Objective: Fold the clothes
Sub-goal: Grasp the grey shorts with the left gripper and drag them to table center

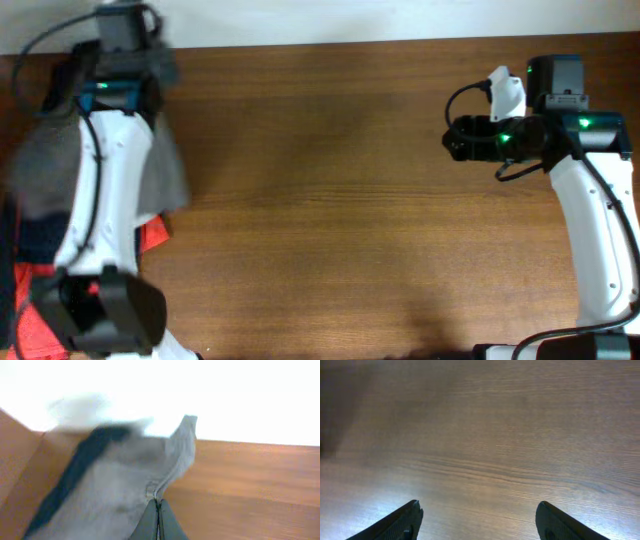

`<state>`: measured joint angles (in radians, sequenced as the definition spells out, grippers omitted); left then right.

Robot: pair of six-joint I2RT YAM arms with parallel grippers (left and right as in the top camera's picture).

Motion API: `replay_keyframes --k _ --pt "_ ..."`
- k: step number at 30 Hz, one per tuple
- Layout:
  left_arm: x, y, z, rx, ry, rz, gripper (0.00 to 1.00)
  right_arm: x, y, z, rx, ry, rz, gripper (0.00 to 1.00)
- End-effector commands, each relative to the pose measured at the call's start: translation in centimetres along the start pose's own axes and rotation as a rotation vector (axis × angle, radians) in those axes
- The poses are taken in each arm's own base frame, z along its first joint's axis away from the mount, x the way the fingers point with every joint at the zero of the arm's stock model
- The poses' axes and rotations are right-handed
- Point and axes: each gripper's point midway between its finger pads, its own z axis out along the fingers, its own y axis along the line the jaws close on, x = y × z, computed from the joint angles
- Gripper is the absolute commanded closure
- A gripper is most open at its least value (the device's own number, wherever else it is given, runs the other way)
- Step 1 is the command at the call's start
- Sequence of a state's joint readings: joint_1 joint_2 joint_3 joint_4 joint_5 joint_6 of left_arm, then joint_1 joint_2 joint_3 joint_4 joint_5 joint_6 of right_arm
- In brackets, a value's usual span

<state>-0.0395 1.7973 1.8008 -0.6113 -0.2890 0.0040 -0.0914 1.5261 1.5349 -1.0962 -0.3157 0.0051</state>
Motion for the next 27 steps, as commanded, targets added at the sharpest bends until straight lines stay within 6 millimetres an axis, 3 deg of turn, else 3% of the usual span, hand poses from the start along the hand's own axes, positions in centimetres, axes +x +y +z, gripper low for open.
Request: replay_keyframes --k 1,4,5,11,17,22,24,27 --pt "-0.9 -10.6 -3.9 0.299 -0.044 0.058 0.99 -2.0 -2.0 -2.7 0.022 -0.078 0.076 0.25" --pt "1.1 -17.4 -5.0 0.408 -0.008 0.098 0.99 -2.5 -4.2 -5.3 0.048 -0.119 0.141 0.25" --pt "1.6 -18.5 -5.0 0.424 0.000 0.113 0.99 -2.5 -4.4 -5.5 0.050 -0.122 0.146 0.25" --pt "8.8 -28.9 -4.3 0.539 0.111 0.263 0.99 -1.3 -7.1 -6.9 0.088 -0.104 0.176 0.27" --pt "10.4 -31.3 -4.6 0.569 0.121 0.297 0.99 -0.7 -6.6 -6.2 0.040 -0.080 0.188 0.27" --pt "10.3 -31.4 -4.9 0.578 0.121 0.297 0.99 0.1 -5.0 -3.4 -0.112 -0.012 0.204 0.27" --pt "10.0 -31.5 -5.8 0.609 0.131 0.297 0.84 0.5 -4.3 -1.9 -0.158 0.024 0.206 0.27" --pt "8.6 -30.2 -8.3 0.625 0.147 0.301 0.43 0.9 -2.8 0.8 -0.205 0.081 0.172 0.26"
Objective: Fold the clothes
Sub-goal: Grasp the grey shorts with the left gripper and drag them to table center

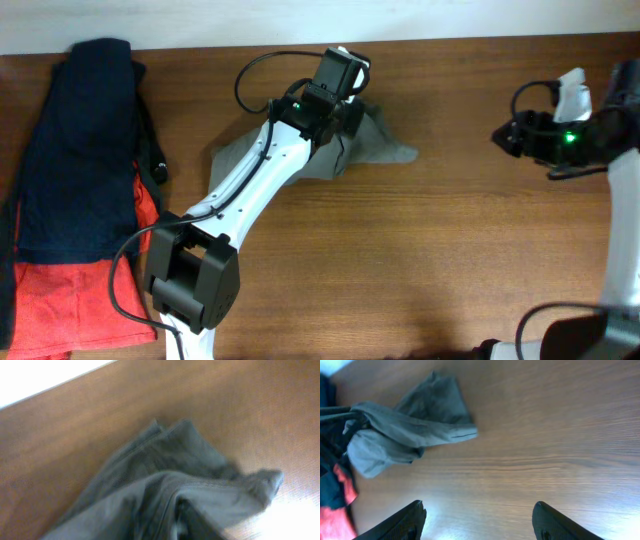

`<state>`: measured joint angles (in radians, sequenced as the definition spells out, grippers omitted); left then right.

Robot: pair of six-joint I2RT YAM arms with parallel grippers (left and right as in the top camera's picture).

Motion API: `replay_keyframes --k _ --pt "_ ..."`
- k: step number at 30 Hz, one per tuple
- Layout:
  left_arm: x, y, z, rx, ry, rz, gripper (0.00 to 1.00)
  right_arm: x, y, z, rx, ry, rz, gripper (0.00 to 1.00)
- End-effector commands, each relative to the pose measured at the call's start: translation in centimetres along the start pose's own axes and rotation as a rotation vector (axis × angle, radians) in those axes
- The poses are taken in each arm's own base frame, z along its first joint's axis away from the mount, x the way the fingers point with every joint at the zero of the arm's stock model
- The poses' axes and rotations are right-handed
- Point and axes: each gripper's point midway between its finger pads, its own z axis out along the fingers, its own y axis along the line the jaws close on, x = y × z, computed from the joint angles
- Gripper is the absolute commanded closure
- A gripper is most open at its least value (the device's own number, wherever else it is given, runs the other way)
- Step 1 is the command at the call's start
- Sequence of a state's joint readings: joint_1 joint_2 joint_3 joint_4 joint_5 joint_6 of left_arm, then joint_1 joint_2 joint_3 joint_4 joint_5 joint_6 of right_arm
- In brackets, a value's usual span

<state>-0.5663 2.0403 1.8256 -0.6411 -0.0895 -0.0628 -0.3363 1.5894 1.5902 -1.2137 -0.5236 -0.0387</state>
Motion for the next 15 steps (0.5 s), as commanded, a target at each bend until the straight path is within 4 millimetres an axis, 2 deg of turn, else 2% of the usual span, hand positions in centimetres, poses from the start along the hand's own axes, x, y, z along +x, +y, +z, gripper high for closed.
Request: replay_keyframes --k 1,3,6,7,9,12,15 --pt "-2.8 -0.2 -5.3 0.036 -0.054 -0.011 0.36 1.0 2.3 3.8 -0.098 0.087 -0.050 0.25" --pt "-3.6 0.1 -8.6 0.036 -0.062 -0.012 0.26 1.1 3.2 5.9 -0.115 0.123 -0.085 0.21" --pt "-4.8 1.2 -13.3 0.024 -0.105 -0.025 0.22 1.4 4.3 9.8 -0.123 0.182 -0.126 0.21" --pt "-4.9 1.7 -14.0 0.016 -0.114 -0.031 0.22 1.4 4.1 10.5 -0.110 0.191 -0.124 0.21" --pt "-5.2 3.5 -16.1 -0.008 -0.139 -0.056 0.22 1.8 3.2 13.3 -0.038 0.229 -0.116 0.21" --pt "-4.9 5.9 -17.4 -0.044 -0.141 -0.091 0.22 2.3 2.1 15.7 0.018 0.269 -0.114 0.21" --pt "-3.9 8.5 -17.5 -0.085 -0.105 -0.130 0.22 2.8 1.5 17.7 0.036 0.297 -0.091 0.21"
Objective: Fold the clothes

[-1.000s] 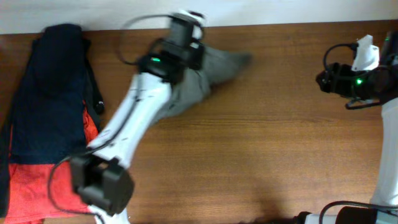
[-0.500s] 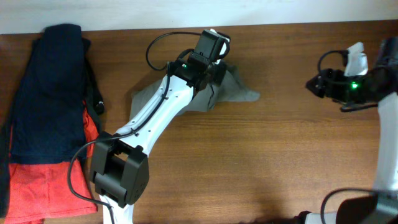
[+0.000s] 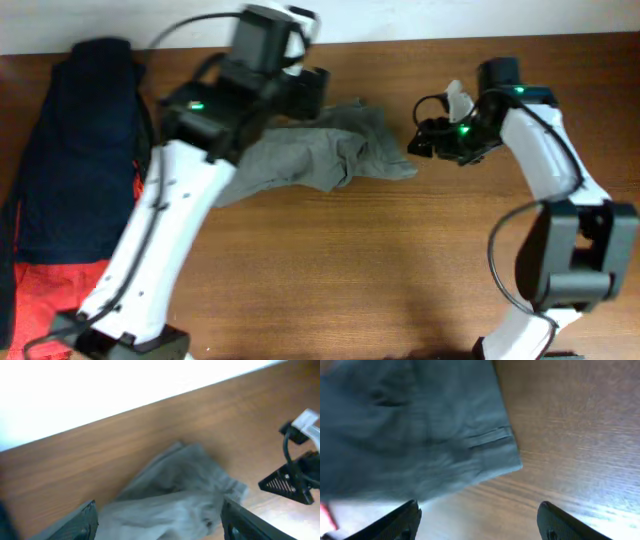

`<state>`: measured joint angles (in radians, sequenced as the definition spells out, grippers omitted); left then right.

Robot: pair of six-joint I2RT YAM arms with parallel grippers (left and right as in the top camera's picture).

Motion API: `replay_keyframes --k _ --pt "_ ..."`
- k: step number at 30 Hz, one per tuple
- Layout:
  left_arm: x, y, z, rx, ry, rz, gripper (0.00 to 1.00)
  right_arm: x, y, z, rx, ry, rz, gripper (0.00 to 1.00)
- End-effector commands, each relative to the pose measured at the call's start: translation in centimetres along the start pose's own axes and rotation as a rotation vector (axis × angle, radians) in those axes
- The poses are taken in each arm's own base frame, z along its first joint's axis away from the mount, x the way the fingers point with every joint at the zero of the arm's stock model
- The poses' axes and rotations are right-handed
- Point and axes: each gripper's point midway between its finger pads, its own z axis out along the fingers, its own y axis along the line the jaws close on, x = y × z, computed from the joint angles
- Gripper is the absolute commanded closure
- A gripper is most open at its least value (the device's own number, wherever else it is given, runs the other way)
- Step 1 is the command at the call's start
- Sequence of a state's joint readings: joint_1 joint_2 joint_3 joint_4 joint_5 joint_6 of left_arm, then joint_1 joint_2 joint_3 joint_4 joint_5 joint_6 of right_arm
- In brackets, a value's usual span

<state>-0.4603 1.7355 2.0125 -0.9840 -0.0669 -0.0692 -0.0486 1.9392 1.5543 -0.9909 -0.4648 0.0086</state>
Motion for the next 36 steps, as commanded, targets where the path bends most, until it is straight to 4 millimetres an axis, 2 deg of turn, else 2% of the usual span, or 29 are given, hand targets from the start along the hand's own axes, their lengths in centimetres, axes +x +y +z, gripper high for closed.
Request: replay_keyframes --k 1,7,11,14,17,19,22,24,26,29,32,33,34,36 --pt "1.5 3.8 0.7 -0.065 0.066 -0.048 0.22 0.3 -1.5 2.0 0.055 0.039 0.046 0.21" --pt "2.8 6.3 1.3 -0.106 0.120 -0.084 0.22 1.3 -2.4 5.2 0.121 0.108 0.091 0.23" --pt "3.0 6.4 1.8 -0.107 0.131 -0.084 0.22 2.2 -1.8 7.4 0.225 0.141 0.104 0.30" --pt "3.4 6.4 2.3 -0.107 0.146 -0.084 0.22 2.4 -1.2 8.1 0.282 0.138 0.104 0.35" --pt "3.9 6.4 2.9 -0.108 0.168 -0.084 0.21 2.7 -0.4 8.5 0.317 0.134 0.116 0.53" --pt "4.3 6.4 3.4 -0.108 0.188 -0.084 0.22 3.0 -0.3 8.7 0.342 0.135 0.128 0.72" --pt "4.5 6.4 3.7 -0.108 0.198 -0.083 0.21 3.2 -0.1 8.8 0.348 0.140 0.145 0.92" --pt "4.5 6.4 3.7 -0.108 0.197 -0.083 0.22 3.1 -0.2 8.8 0.352 0.133 0.153 0.96" --pt "4.5 6.4 3.7 -0.108 0.196 -0.083 0.21 2.2 -1.1 8.4 0.391 0.095 0.150 0.96" --pt "4.5 6.4 3.7 -0.108 0.196 -0.084 0.22 0.0 -2.9 6.7 0.450 0.023 0.168 0.96" --pt "4.4 6.4 3.7 -0.108 0.192 -0.083 0.22 -4.0 -5.2 3.5 0.447 -0.100 0.221 0.96" --pt "4.4 6.4 3.7 -0.108 0.191 -0.084 0.22 -5.9 -6.2 1.8 0.432 -0.162 0.246 0.96" --pt "4.4 6.4 3.7 -0.108 0.190 -0.084 0.22 -6.8 -6.5 1.0 0.423 -0.192 0.248 0.96" --pt "4.3 6.4 3.7 -0.107 0.186 -0.083 0.22 -10.4 -7.4 -2.5 0.364 -0.305 0.227 0.96"
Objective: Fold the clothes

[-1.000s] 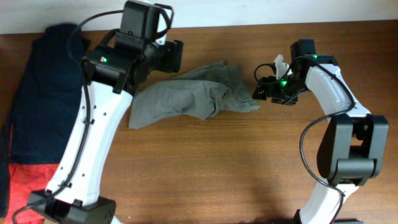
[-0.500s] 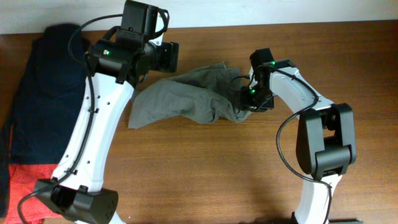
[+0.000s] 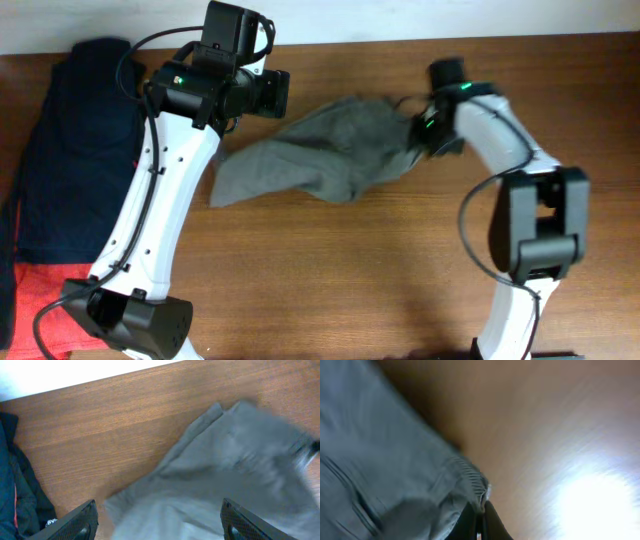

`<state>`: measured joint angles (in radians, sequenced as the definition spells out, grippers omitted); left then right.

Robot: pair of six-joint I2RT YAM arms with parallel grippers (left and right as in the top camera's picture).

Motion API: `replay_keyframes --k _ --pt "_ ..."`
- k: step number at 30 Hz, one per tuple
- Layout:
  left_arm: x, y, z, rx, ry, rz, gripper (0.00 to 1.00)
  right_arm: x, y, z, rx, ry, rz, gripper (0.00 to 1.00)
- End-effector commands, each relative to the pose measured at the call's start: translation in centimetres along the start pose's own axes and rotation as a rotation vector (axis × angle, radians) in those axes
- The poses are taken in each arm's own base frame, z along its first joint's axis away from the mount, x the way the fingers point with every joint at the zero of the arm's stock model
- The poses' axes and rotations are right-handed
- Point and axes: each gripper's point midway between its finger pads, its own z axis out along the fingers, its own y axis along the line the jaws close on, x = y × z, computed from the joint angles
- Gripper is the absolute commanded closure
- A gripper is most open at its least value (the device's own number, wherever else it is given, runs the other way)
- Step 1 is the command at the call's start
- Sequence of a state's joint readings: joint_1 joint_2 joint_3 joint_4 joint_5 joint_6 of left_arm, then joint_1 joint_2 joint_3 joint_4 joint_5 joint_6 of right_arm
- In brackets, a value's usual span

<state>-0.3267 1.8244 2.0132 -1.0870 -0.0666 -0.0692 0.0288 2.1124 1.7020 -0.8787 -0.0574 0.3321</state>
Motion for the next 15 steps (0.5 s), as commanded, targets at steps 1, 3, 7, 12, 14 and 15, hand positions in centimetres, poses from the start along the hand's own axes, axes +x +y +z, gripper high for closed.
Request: replay_keyframes --k 1,3,7,12,14,15 --pt "-0.1 0.1 0.1 -0.001 -0.005 0.000 0.22 -7.1 -3.1 -4.4 -0.045 -0.192 0.031 0.96" --pt "-0.2 0.1 0.2 0.000 -0.007 0.000 0.22 -10.2 -3.0 -7.0 -0.126 -0.287 -0.015 0.91" --pt "-0.1 -0.4 0.8 0.022 0.000 0.000 0.22 -12.0 -2.5 -10.0 -0.183 -0.347 -0.077 0.09" --pt "0.5 -0.7 2.7 0.033 0.040 0.003 0.22 -9.5 -0.7 -13.8 -0.195 -0.250 -0.145 0.01" --pt "0.5 -0.1 2.9 0.024 0.041 -0.002 0.22 -6.8 0.5 -14.4 -0.194 -0.153 -0.164 0.01" --pt "0.4 0.4 2.9 0.017 0.037 -0.012 0.22 -5.3 1.2 -14.4 -0.193 -0.099 -0.178 0.01"
